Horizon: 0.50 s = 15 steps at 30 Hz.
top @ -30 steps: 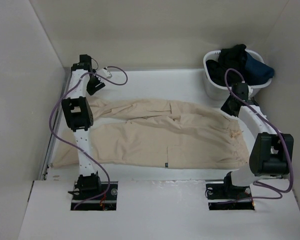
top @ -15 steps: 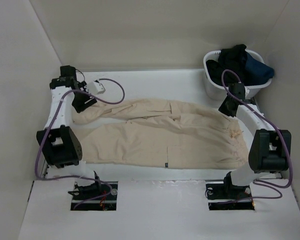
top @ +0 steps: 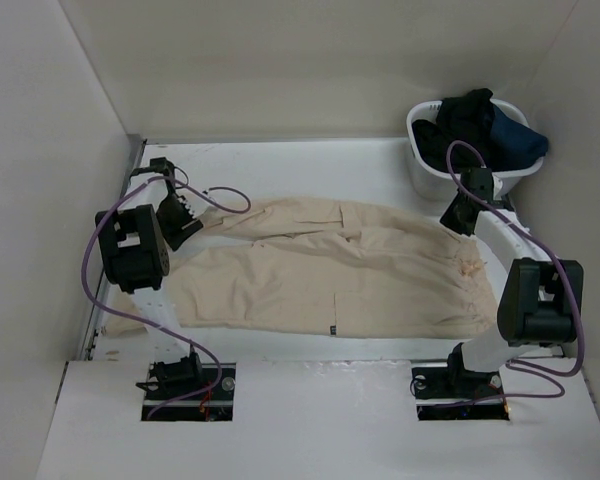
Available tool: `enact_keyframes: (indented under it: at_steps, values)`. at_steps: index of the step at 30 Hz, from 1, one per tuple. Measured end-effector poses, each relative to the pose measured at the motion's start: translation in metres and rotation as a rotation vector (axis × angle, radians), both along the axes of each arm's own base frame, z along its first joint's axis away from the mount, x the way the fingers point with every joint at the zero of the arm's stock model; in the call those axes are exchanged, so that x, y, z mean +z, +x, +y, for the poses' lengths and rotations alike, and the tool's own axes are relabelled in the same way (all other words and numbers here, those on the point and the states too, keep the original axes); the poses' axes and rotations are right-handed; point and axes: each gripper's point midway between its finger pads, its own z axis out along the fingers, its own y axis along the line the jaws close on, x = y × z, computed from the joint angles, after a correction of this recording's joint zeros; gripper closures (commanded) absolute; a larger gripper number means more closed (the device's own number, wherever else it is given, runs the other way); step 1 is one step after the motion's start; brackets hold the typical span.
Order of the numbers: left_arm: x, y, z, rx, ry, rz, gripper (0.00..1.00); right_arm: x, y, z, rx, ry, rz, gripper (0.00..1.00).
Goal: Fold and stack the trousers
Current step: Flatten the trousers out
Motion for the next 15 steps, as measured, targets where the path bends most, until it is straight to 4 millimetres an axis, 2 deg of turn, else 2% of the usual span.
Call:
enact_keyframes:
  at_steps: [3, 5, 7, 8, 9, 13, 15]
  values:
    - [-0.007, 0.005, 0.012, 0.032, 0.052, -0.016, 0.46, 0.0, -0.001, -0.002, -0.005, 0.0, 0.001, 1.0]
    - [-0.012, 0.011, 0.021, 0.059, 0.084, -0.04, 0.54, 0.0, -0.001, -0.003, -0.006, -0.001, -0.002, 0.99]
    - [-0.017, 0.015, 0.028, 0.081, 0.109, -0.057, 0.81, 0.0, -0.001, -0.004, -0.011, 0.0, -0.003, 0.99]
    - [-0.018, 0.017, 0.03, 0.089, 0.12, -0.066, 0.92, 0.0, -0.001, -0.005, -0.013, 0.0, -0.003, 0.99]
    - [-0.018, 0.02, 0.032, 0.098, 0.125, -0.079, 0.99, 0.0, -0.001, -0.007, -0.018, 0.0, -0.003, 0.99]
    - [-0.014, 0.023, 0.033, 0.094, 0.134, -0.091, 1.0, 0.001, -0.002, -0.016, -0.04, 0.0, -0.006, 0.99]
    - [-0.004, 0.022, 0.029, 0.074, 0.127, -0.08, 1.0, 0.001, -0.002, -0.02, -0.051, 0.0, -0.007, 1.0]
